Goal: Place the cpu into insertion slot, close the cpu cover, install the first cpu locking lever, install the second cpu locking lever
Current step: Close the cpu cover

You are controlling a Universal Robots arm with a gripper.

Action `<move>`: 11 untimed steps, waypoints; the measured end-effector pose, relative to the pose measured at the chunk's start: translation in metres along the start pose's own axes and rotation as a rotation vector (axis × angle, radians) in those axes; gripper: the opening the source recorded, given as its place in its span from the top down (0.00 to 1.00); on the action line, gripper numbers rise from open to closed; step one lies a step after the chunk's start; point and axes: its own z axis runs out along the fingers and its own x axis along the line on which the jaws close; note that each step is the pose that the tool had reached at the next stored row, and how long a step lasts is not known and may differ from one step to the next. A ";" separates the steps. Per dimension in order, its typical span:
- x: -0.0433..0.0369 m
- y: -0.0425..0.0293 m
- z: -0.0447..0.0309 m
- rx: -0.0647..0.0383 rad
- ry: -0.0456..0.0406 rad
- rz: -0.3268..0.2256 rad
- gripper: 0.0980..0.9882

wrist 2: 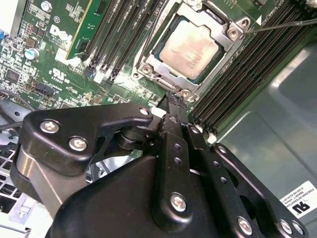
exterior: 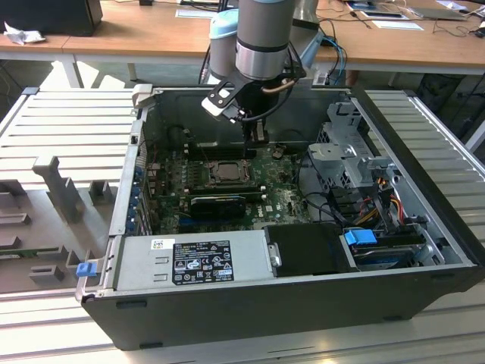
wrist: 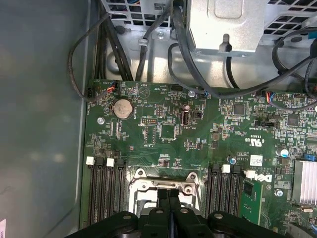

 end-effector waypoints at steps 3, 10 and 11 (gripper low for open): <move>0.0002 -0.0031 0.0000 0.000 -0.0001 0.000 0.99; 0.0015 -0.0229 0.0010 -0.002 0.0000 0.000 0.99; 0.0016 -0.0247 0.0011 -0.002 0.0000 0.000 0.99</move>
